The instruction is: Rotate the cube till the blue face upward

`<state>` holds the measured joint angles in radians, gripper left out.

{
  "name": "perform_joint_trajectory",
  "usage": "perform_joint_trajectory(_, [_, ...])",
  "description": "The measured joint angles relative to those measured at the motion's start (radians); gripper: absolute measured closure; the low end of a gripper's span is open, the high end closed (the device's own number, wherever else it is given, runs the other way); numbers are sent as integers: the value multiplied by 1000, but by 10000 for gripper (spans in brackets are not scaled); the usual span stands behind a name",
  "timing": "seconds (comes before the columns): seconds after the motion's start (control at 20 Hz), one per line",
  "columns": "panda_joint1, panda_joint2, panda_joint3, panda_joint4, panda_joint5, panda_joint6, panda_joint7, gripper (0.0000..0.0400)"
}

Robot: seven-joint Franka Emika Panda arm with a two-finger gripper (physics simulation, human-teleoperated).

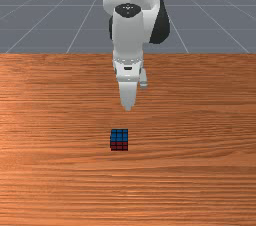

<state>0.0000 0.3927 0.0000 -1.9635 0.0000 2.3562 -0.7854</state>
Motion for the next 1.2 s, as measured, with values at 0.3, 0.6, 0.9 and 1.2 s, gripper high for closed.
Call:
perform_joint_trajectory(0.3, [-3,-58,-27,-15,9,-69,76,252])
perform_joint_trajectory(0.6, [7,-86,-68,-8,13,-123,293,393])
perform_joint_trajectory(0.9, [34,-71,-95,21,26,-170,518,400])
perform_joint_trajectory(1.2, [56,-56,-123,50,46,-216,736,400])
